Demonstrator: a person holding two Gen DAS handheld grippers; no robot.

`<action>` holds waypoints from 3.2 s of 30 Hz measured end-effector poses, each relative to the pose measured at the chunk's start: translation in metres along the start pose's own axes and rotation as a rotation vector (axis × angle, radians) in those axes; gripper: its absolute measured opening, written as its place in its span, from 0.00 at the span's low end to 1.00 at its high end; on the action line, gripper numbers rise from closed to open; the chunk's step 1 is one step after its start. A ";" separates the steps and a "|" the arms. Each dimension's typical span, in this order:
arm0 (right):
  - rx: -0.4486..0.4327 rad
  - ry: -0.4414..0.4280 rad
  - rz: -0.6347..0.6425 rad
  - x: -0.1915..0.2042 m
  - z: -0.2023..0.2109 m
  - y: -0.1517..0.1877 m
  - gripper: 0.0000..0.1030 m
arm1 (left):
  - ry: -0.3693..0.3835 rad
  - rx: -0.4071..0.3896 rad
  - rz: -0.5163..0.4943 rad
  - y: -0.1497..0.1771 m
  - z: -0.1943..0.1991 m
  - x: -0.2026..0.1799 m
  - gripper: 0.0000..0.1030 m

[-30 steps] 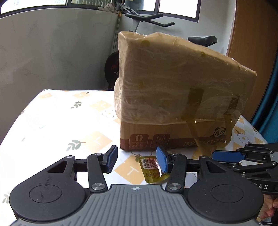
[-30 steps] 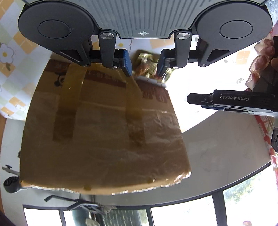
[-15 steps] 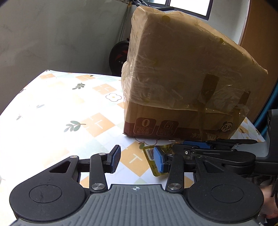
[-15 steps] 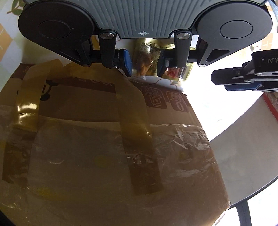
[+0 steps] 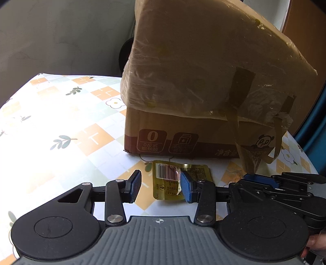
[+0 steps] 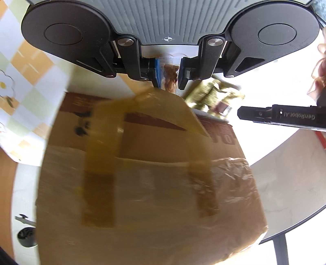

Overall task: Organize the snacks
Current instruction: 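Grasp the gold jerky pouch with the left tool while the right tool grasps the small brown snack, then carry both snacks over the box and open both tools to drop them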

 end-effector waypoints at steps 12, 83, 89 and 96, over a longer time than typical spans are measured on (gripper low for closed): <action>-0.070 -0.009 -0.062 -0.011 0.007 0.011 0.16 | 0.011 0.072 -0.055 0.028 -0.010 -0.034 0.43; -0.036 -0.080 -0.048 -0.012 0.011 0.012 0.16 | -0.031 -0.068 0.006 0.051 0.045 -0.032 0.53; -0.039 -0.117 0.031 0.009 0.027 0.005 0.16 | -0.046 -0.134 0.030 0.038 0.072 -0.023 0.53; -0.161 -0.149 0.102 0.022 0.073 -0.039 0.16 | -0.055 -0.227 0.035 0.010 0.101 -0.021 0.53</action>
Point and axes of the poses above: each gripper's, at about its wrist camera, not at the fingertips, and z roughly against the way its jaws point, x to its left, y to its underside, the point moved 6 cm from there along -z, roughly the way its jaws point, and after that the axes turned 3 degrees about y, right-handed, at the moved point
